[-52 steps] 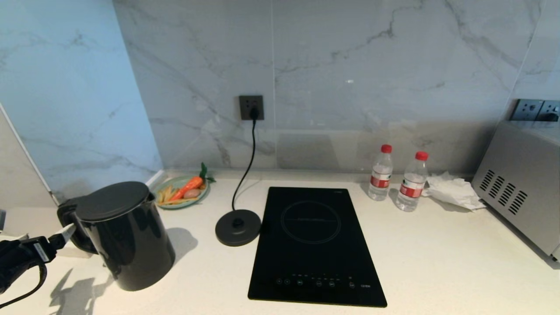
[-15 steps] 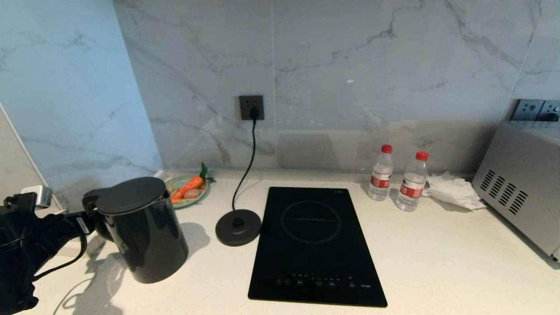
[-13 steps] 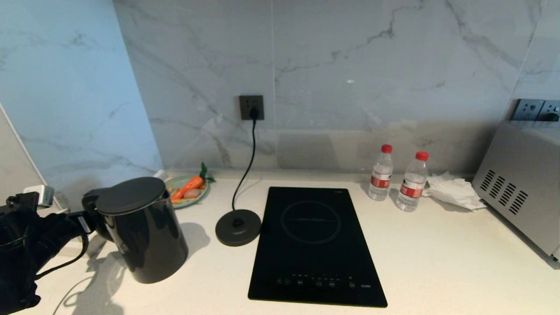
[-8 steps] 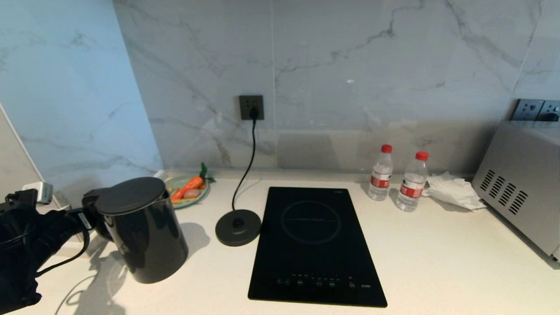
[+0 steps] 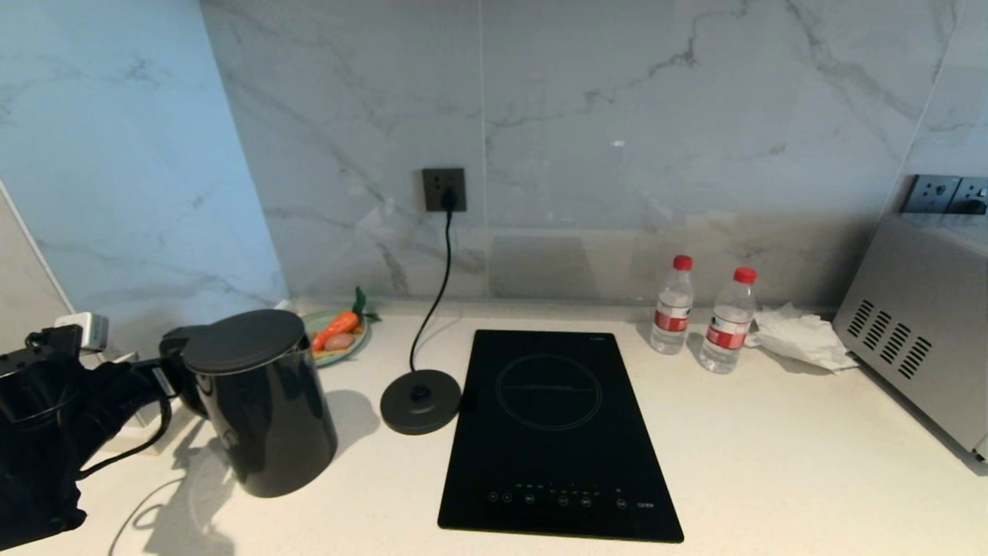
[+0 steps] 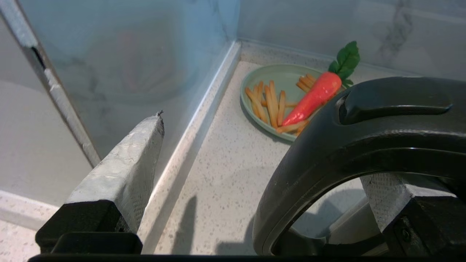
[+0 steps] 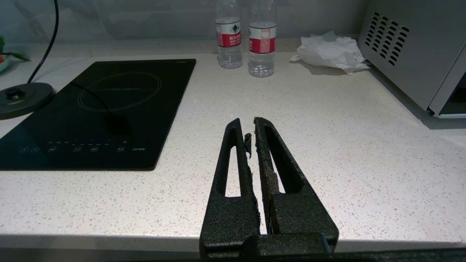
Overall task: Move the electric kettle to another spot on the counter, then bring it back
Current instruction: Grab the kettle
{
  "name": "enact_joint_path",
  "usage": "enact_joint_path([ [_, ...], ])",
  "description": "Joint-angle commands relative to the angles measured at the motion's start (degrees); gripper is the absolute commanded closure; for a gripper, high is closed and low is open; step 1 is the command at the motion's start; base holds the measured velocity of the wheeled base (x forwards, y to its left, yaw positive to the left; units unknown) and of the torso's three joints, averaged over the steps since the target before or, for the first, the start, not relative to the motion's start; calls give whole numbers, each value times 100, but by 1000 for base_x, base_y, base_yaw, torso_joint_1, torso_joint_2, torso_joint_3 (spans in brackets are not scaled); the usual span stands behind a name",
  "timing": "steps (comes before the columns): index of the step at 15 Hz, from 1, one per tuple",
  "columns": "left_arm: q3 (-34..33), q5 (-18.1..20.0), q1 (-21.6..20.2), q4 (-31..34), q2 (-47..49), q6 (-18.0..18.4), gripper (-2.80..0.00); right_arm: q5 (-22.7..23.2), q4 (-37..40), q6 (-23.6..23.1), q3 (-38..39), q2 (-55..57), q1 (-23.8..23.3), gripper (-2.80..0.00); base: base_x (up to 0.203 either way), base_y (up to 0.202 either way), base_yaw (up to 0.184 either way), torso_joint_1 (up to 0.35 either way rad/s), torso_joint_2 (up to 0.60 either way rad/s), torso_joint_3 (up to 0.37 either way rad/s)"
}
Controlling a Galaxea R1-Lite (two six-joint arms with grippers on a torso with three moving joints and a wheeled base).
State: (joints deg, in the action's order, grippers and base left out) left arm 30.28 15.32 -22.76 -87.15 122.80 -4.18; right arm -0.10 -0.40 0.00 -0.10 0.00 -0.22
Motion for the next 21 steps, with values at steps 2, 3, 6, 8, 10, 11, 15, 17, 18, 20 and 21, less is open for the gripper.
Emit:
enact_joint_path([
  [2, 126, -372, 223, -51, 126, -4, -280, 1, -4, 0, 1, 0, -4, 0, 0, 0, 0, 0, 0, 0],
  [3, 127, -424, 236, -51, 149, 11, -280, 1, -2, 0, 1, 0, -4, 0, 0, 0, 0, 0, 0, 0],
  [6, 127, -424, 168, -51, 183, -4, -280, 1, -2, 0, 1, 0, 4, 0, 0, 0, 0, 0, 0, 0],
  [8, 127, -424, 157, -51, 210, -4, -280, 1, -4, 0, 1, 0, -1, 0, 0, 0, 0, 0, 0, 0],
  [10, 127, -433, 149, -51, 193, -4, -280, 1, 4, 0, 1, 0, -4, 0, 0, 0, 0, 0, 0, 0],
  [11, 127, -433, 140, -51, 174, -4, -280, 1, -4, 0, 1, 0, 1, 0, 0, 0, 0, 0, 0, 0],
  [15, 127, -433, 131, -51, 139, -13, -280, 1, 1, 0, 1, 0, -4, 0, 0, 0, 0, 0, 0, 0],
  [17, 119, -442, 111, -51, 113, -21, -280, 1, 1, 0, 1, 0, 0, 0, 0, 0, 0, 0, 0, 0],
  [18, 104, -442, 100, -51, 109, -17, -280, 1, -4, 0, 1, 0, 4, 0, 0, 0, 0, 0, 0, 0],
  [20, 92, -442, 78, -51, 113, -21, -280, 1, 5, 0, 1, 0, -4, 0, 0, 0, 0, 0, 0, 0],
  [21, 92, -433, 80, -51, 115, -21, -280, 1, -3, 0, 1, 0, -4, 0, 0, 0, 0, 0, 0, 0],
])
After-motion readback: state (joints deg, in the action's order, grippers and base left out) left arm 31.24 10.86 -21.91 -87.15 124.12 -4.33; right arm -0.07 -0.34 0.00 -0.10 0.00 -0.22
